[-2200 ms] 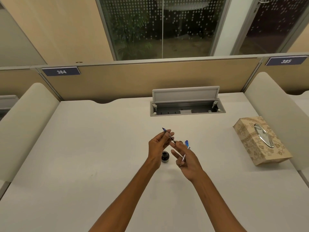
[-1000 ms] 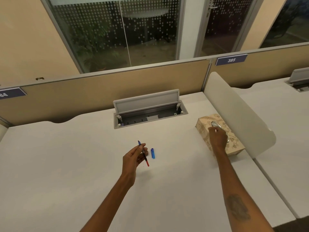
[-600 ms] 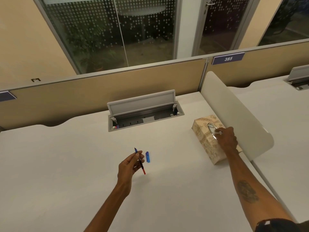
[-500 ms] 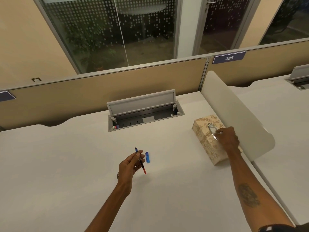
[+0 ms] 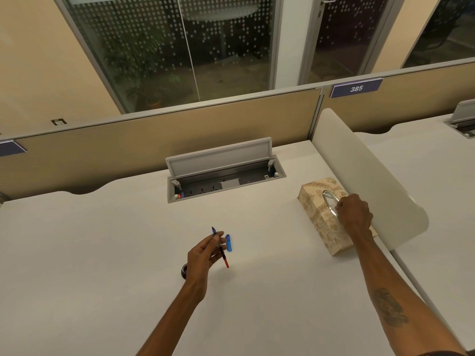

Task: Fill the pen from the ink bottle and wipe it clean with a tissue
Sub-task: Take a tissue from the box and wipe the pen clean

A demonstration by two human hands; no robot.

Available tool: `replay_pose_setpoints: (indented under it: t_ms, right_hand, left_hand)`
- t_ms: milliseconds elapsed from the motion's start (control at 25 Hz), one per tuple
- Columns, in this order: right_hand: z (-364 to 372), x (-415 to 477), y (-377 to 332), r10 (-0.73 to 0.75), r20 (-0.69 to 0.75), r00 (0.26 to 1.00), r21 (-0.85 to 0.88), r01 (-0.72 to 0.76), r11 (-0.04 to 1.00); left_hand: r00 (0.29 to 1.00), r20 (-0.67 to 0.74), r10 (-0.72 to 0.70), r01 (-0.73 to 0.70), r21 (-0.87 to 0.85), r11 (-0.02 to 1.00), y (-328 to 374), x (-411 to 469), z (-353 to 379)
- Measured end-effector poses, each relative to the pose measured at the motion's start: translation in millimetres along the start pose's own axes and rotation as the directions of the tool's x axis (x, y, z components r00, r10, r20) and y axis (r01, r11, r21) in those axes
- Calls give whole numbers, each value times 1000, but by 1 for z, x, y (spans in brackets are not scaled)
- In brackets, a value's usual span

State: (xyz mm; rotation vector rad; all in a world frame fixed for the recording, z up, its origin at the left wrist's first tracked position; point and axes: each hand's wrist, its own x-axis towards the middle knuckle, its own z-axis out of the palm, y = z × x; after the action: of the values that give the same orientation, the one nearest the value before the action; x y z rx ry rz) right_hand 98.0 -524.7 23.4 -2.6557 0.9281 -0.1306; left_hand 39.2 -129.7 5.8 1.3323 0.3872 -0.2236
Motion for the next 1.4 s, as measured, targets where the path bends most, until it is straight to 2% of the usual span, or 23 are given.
replay_pose_setpoints:
  t_ms: [160,440,560,720,800,920,1080,1240,1400]
  right_hand:
    - [-1,3,2,-39,20,999,-33,40,999]
    - [-2,4,2,60,154,986,79,-73,994]
    - [-6,0,8,83,123,989,177,-104,979]
    - [-2,-8,10,26,76,997,40,-29,999]
    - [1,-6,9,22,34,999,41,-23,999]
    - [-4,3,6,53,45,998,80,-56,995]
    - [-15,17,-4,121,180,976,158,-150,976]
    - [-24,28,2,103,242,965,267,-168,949]
    - [-25,26,12,89,236,968,323,-164,932]
  left_hand:
    - [1000,8,-11,11,6,1000,-1,-1,0]
    - [1000,28,-11,11,-1,1000,0,-5,2]
    - [1000,28,-7,7,-7,1000,-1,-5,0]
    - [999,47,-8,8,-14,1000,-6,-6,-2]
    - [998,61,0,1,-19,1000,-7,-6,-2]
    - [998,67,2,-1,-10,1000,-9,-2,-1]
    - [998,66,3,-3,-12,1000,-10,0,-2]
    - [998,64,4,-2,-22,1000,-9,2,-2]
    - [998,68,3,-2,-5,1000,-11,3,-1]
